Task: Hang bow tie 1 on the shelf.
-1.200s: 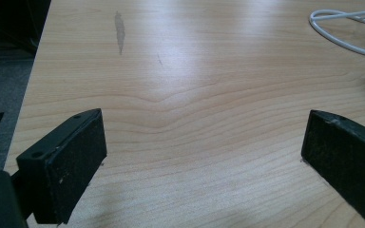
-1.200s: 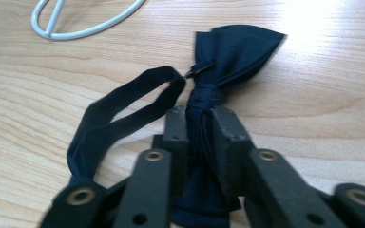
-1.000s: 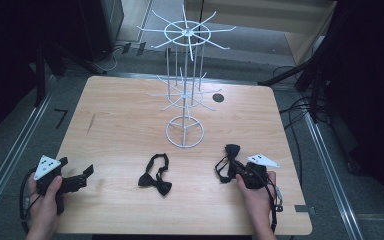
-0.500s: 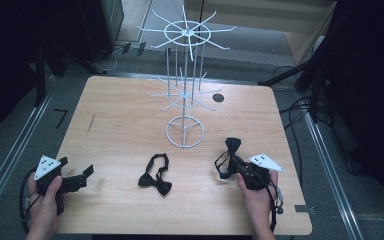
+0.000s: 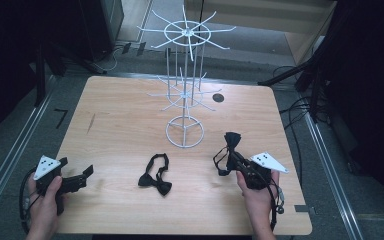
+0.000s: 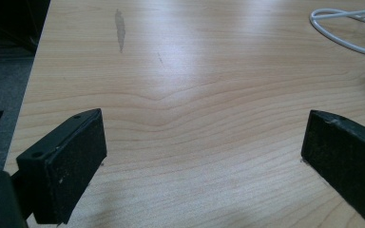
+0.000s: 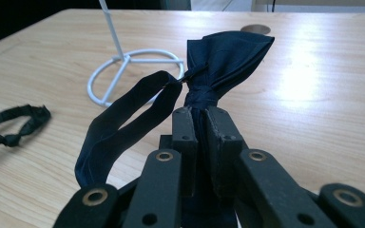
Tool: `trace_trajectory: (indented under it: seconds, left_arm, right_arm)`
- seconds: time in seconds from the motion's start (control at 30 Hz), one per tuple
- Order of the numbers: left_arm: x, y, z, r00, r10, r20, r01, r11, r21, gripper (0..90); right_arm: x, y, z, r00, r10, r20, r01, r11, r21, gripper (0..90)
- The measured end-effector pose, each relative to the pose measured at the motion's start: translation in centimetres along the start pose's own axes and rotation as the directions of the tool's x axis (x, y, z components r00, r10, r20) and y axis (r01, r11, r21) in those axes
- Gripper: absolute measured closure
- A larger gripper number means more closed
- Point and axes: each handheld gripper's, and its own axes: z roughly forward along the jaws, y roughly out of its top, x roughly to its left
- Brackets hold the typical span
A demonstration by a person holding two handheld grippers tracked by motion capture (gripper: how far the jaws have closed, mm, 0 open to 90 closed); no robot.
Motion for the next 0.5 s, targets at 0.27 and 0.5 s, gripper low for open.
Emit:
trace_trajectory:
  seconds: [0.27, 0.5]
  left_arm:
    - [-0.1, -0.1, 0.0, 1.0000, 0.000, 0.009, 0.000, 0.9999, 0.014, 1.5]
    - [-0.1, -0.1, 0.0, 1.0000, -0.002, 0.007, 0.002, 0.9999, 0.012, 1.5]
  right_arm:
    - [0.2, 1.1, -0.8, 0.9996, -0.027, -0.010, 0.027, 1.000, -0.012, 84.2]
    - [0.2, 2.3, -1.0, 0.9996, -0.020, -0.019, 0.020, 0.999, -0.031, 84.1]
